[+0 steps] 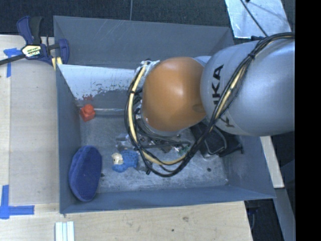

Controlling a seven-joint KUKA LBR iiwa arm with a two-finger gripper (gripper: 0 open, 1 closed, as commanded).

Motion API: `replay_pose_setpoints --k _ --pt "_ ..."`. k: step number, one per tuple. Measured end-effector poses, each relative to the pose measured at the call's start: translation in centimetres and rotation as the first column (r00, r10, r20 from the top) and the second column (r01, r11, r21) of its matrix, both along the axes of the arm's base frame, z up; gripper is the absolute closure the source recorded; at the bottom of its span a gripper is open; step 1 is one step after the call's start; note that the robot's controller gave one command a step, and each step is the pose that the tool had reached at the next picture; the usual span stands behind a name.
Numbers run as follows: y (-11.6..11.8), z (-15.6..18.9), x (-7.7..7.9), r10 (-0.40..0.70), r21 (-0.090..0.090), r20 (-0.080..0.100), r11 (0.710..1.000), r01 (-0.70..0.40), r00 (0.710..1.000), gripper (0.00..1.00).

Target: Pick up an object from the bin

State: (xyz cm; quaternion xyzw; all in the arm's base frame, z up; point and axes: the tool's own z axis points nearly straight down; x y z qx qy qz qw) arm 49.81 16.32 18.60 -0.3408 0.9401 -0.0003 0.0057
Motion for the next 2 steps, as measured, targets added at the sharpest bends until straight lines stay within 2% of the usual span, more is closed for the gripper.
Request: replay_pose_setpoints --k 1,2 --pt "-9.40 7.94 0.24 0.334 -0.005 -0.004 0.943 -0.334 0.943 1.00" --pt "-9.64 7.68 1.18 0.399 -0.003 -0.005 0.917 -0.399 0.917 1.00"
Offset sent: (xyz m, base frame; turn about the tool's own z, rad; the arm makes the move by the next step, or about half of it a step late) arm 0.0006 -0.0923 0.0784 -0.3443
